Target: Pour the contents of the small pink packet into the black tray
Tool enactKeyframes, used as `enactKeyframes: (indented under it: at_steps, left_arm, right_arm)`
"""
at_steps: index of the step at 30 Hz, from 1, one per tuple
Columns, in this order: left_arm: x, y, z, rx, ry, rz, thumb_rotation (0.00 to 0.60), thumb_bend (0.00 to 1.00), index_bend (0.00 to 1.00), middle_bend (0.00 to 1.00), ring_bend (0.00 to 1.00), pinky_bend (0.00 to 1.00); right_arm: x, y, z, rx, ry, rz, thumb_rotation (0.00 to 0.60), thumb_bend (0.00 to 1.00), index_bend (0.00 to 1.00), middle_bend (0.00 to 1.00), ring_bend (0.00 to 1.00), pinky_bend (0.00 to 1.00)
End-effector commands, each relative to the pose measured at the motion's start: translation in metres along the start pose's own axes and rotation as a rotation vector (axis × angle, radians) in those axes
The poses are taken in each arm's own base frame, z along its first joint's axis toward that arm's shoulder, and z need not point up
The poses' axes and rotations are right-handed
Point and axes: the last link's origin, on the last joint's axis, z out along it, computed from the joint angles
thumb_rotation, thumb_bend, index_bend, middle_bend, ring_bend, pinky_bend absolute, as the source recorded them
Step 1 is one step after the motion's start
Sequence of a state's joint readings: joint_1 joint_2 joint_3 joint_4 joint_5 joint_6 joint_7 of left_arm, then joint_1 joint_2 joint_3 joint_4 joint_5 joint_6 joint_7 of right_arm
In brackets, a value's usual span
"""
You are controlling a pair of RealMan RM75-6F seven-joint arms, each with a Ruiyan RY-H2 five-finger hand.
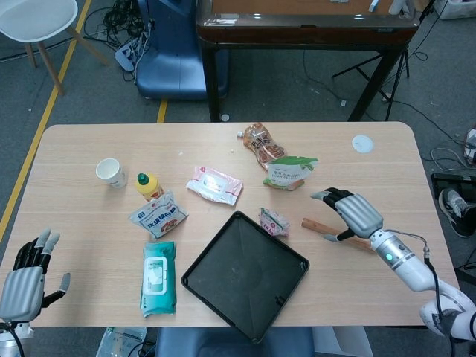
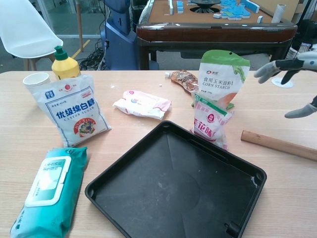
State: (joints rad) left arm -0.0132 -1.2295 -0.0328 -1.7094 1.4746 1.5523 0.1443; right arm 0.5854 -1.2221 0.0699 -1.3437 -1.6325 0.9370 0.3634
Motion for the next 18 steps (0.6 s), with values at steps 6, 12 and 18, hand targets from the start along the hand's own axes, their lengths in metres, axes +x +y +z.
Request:
enactKeyframes:
  at_steps: [6, 12, 18]
  left_arm:
    - [-0.001, 0.003, 0.0, 0.007, -0.002, 0.008, 0.6, 0.37, 0.08, 0.0, 0.0, 0.03]
    - [-0.002, 0.004, 0.001, 0.012, -0.003, 0.015, 0.6, 0.37, 0.08, 0.0, 0.0, 0.03]
    - [-0.002, 0.004, 0.001, 0.017, -0.004, 0.02, 0.6, 0.37, 0.08, 0.0, 0.0, 0.03]
  right_arm:
    - [-0.011, -0.015, 0.05, 0.071, -0.091, -0.036, 0.6, 0.0, 0.1, 0.18, 0.12, 0.2]
    - [-0.024, -0.025, 0.075, 0.11, -0.147, -0.061, 0.6, 0.0, 0.09, 0.18, 0.12, 0.2]
    - [-0.03, -0.033, 0.094, 0.139, -0.167, -0.076, 0.6, 0.0, 0.09, 0.18, 0.12, 0.2]
